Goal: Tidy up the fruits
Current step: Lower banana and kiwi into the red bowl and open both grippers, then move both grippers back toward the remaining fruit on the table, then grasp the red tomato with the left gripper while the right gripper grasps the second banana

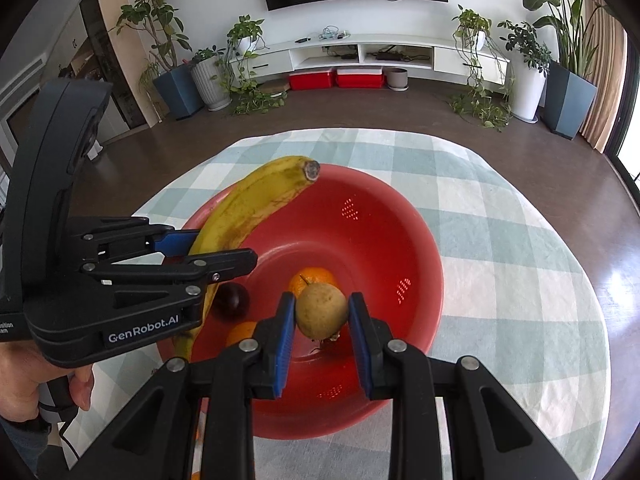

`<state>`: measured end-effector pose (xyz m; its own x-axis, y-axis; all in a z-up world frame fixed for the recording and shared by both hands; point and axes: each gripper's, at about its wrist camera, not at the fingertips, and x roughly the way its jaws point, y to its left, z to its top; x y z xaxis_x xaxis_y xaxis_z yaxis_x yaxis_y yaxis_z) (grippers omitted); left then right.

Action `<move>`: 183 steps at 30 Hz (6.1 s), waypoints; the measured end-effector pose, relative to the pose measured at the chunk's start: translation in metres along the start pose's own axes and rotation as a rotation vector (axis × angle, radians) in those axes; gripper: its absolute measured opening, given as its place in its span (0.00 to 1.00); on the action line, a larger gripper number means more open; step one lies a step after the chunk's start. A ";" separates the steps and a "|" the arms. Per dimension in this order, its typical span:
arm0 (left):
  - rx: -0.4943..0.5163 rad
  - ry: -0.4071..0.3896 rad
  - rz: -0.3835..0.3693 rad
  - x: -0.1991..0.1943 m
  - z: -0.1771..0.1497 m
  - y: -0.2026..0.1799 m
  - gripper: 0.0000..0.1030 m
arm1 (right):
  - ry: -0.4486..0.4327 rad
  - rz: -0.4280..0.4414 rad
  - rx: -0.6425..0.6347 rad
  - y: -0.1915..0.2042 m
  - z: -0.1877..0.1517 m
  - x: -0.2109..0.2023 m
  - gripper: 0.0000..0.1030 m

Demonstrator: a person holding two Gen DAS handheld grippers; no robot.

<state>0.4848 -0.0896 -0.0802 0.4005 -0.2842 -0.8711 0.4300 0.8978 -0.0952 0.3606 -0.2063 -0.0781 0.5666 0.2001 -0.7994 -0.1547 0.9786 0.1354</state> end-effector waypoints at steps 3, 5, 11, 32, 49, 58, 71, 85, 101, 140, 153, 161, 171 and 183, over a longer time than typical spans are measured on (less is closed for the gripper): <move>-0.003 0.006 0.011 0.005 0.000 0.001 0.30 | 0.012 -0.009 -0.019 0.003 -0.003 0.005 0.28; -0.003 0.007 0.019 0.007 -0.002 0.001 0.31 | 0.019 -0.014 -0.024 0.004 -0.005 0.008 0.28; -0.011 -0.012 0.024 0.002 -0.001 0.001 0.31 | 0.021 -0.017 -0.023 0.004 -0.008 0.011 0.28; -0.061 -0.197 -0.001 -0.109 -0.062 -0.004 0.85 | -0.107 0.014 0.085 -0.007 -0.046 -0.065 0.66; -0.139 -0.323 -0.048 -0.198 -0.239 -0.033 1.00 | -0.074 0.096 0.256 0.010 -0.213 -0.134 0.84; -0.146 -0.228 -0.041 -0.176 -0.301 -0.051 1.00 | -0.037 0.112 0.210 0.034 -0.246 -0.134 0.84; -0.125 -0.183 -0.031 -0.161 -0.302 -0.049 0.99 | -0.038 0.110 0.202 0.040 -0.251 -0.135 0.84; -0.108 -0.171 -0.030 -0.152 -0.299 -0.049 0.99 | -0.027 0.099 0.197 0.044 -0.241 -0.132 0.83; -0.139 -0.216 0.033 -0.143 -0.283 -0.024 0.99 | 0.105 -0.017 0.094 0.087 -0.177 -0.070 0.82; -0.032 -0.042 0.040 -0.102 -0.265 -0.025 0.49 | 0.104 -0.092 0.009 0.049 -0.179 -0.087 0.69; -0.020 -0.058 0.004 -0.103 -0.267 -0.028 0.29 | 0.097 -0.087 0.019 0.045 -0.181 -0.085 0.69; -0.052 -0.077 -0.045 -0.107 -0.270 -0.025 0.29 | 0.088 -0.095 0.024 0.041 -0.177 -0.086 0.69; -0.067 -0.103 -0.068 -0.111 -0.271 -0.023 0.29 | 0.130 -0.092 -0.004 0.047 -0.170 -0.071 0.59; -0.064 -0.102 -0.086 -0.111 -0.274 -0.024 0.29 | 0.187 -0.132 -0.054 0.058 -0.161 -0.052 0.43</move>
<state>0.2083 0.0121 -0.1135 0.4463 -0.3909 -0.8050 0.4148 0.8874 -0.2009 0.1914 -0.1680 -0.1230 0.4260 0.0537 -0.9031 -0.1350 0.9908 -0.0047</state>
